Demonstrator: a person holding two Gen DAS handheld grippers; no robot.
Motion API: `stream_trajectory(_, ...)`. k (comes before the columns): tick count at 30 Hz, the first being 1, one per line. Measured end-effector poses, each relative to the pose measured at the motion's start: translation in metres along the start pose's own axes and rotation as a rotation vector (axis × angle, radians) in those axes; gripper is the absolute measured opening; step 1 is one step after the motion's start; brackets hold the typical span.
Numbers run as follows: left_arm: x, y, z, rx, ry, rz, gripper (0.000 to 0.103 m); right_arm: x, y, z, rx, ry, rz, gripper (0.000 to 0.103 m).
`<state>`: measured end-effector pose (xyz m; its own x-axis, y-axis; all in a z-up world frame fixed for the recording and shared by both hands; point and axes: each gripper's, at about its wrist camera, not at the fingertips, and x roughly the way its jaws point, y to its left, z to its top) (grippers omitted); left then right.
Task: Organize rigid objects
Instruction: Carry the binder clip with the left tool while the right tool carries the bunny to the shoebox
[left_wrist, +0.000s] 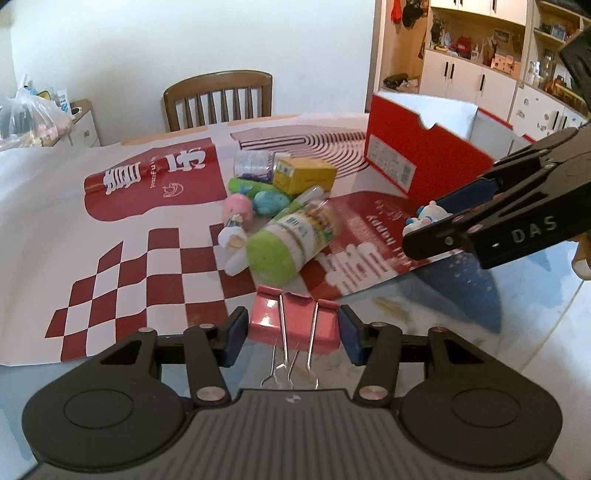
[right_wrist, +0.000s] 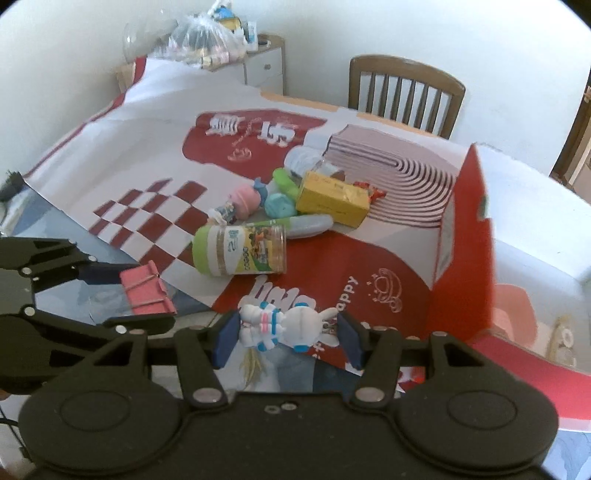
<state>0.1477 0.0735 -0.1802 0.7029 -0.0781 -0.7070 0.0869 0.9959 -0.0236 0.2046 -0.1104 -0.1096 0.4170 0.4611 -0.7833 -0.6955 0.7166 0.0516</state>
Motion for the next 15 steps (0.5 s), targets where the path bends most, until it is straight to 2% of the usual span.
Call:
stream_trajectory(9, -0.02, -0.022, 0.014, -0.029, 0.001, -0.011, 0.051, -0.057, -0.016, 0.0, -0.008, -0.064, 0.03, 0.057)
stream_trajectory(15, -0.033, -0.043, 0.031, -0.027, -0.019, -0.025, 0.051, -0.084, -0.04, 0.002, 0.008, -0.08, 0.04, 0.057)
